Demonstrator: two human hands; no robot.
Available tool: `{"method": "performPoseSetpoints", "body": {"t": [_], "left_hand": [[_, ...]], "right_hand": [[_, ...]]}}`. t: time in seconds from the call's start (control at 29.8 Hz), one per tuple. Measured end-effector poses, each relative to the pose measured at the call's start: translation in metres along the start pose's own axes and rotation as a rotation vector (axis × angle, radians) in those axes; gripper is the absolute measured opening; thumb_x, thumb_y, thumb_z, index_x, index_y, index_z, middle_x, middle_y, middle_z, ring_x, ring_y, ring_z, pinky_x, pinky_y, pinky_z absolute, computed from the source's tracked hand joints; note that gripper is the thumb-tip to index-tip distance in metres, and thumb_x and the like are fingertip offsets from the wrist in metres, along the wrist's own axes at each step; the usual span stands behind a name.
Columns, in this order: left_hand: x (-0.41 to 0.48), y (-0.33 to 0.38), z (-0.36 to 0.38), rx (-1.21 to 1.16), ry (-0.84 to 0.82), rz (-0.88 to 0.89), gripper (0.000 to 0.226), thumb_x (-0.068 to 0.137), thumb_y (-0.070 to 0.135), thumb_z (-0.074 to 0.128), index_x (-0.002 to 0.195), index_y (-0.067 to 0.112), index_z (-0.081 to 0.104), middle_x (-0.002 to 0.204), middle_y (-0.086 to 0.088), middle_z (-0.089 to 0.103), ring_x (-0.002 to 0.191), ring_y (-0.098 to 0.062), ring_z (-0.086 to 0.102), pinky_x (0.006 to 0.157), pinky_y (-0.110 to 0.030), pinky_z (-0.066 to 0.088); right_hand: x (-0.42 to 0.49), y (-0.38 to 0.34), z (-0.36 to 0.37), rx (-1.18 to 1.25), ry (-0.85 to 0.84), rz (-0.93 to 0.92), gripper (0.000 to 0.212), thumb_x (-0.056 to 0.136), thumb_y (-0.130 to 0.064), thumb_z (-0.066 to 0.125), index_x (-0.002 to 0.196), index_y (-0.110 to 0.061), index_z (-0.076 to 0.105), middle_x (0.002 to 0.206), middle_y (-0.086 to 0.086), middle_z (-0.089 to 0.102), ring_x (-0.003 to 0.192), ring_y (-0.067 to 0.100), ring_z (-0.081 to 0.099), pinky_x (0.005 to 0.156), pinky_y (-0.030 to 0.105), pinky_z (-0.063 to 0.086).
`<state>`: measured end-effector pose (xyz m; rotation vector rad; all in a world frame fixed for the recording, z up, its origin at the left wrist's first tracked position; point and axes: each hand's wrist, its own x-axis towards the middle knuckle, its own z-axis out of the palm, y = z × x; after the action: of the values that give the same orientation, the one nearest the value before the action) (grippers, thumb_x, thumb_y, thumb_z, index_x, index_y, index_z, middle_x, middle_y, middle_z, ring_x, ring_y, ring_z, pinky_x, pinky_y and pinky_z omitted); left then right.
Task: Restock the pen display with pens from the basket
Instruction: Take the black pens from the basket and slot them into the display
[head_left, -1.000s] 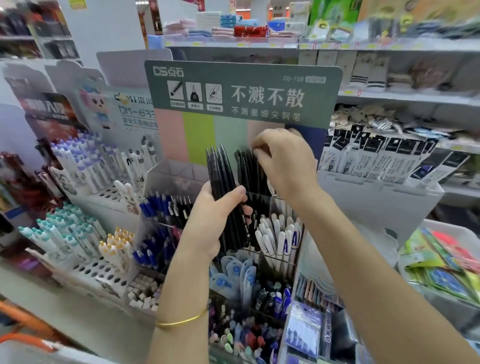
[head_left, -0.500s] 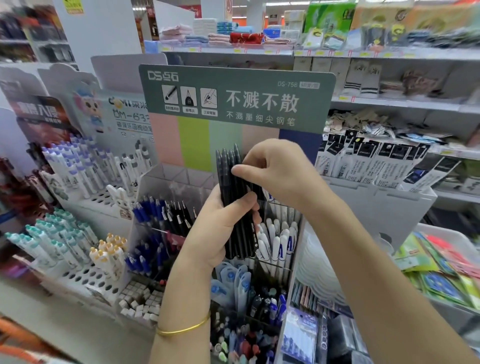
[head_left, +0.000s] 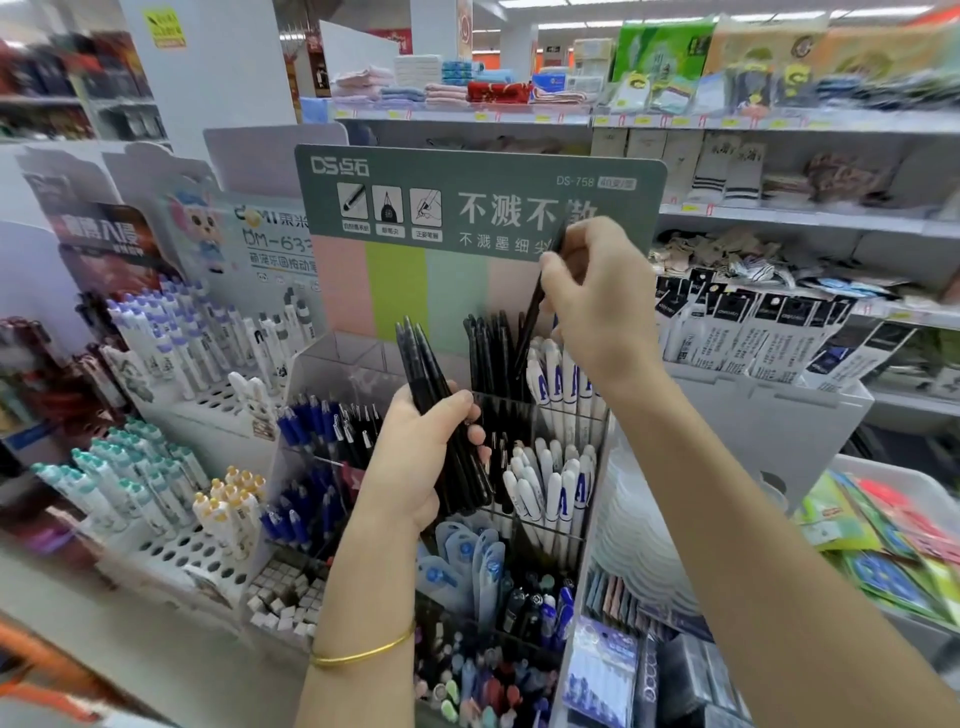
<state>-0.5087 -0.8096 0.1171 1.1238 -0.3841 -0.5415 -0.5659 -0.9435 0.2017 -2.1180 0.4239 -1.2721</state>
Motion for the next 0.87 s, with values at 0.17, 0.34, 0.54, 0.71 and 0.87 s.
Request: {"method": "performPoseSetpoints", "body": {"t": [0.17,0.34,0.54,0.71,0.87], "left_hand": [[-0.002,0.001,0.004,0.029,-0.011,0.029,0.018,0.097,0.003,0.053,0.112,0.003,0.043,0.078,-0.008,0.055,0.053,-0.015,0.053,0.049,-0.029,0.048],[-0.009,0.006,0.01,0.009,-0.09,0.025,0.009,0.097,0.004,0.052,0.097,0.011,0.046,0.075,-0.004,0.058,0.057,-0.014,0.056,0.05,-0.028,0.048],[-0.011,0.008,0.012,-0.033,-0.146,0.01,0.008,0.097,0.004,0.052,0.098,0.012,0.049,0.073,-0.003,0.057,0.06,-0.015,0.055,0.052,-0.029,0.048],[-0.012,0.008,0.01,-0.014,-0.247,0.034,0.007,0.096,0.004,0.053,0.099,0.009,0.049,0.072,-0.005,0.057,0.06,-0.018,0.054,0.054,-0.031,0.047],[-0.014,0.01,0.016,-0.043,-0.295,0.03,0.022,0.082,0.014,0.06,0.101,0.008,0.05,0.073,-0.004,0.06,0.063,-0.019,0.055,0.055,-0.029,0.048]], "right_hand": [[-0.009,0.009,0.013,-0.379,-0.181,-0.031,0.017,0.087,-0.022,0.059,0.093,-0.006,0.06,0.09,0.004,0.064,0.092,0.029,0.055,0.074,0.039,0.048],[-0.01,0.008,0.016,-0.771,-0.391,-0.095,0.021,0.084,-0.028,0.059,0.085,-0.007,0.065,0.101,0.01,0.053,0.103,0.031,0.041,0.069,0.033,0.035],[-0.006,0.003,0.013,-0.706,-0.35,-0.089,0.022,0.086,-0.024,0.057,0.095,-0.008,0.069,0.105,0.011,0.056,0.102,0.032,0.045,0.078,0.035,0.042],[-0.006,-0.011,0.0,-0.272,-0.286,-0.104,0.021,0.089,-0.025,0.059,0.088,-0.014,0.077,0.09,0.002,0.069,0.09,0.02,0.058,0.079,0.035,0.048],[-0.009,-0.015,-0.002,-0.124,-0.479,0.003,0.023,0.085,-0.032,0.069,0.089,-0.009,0.073,0.082,-0.003,0.068,0.078,0.009,0.061,0.075,0.029,0.051]]}}
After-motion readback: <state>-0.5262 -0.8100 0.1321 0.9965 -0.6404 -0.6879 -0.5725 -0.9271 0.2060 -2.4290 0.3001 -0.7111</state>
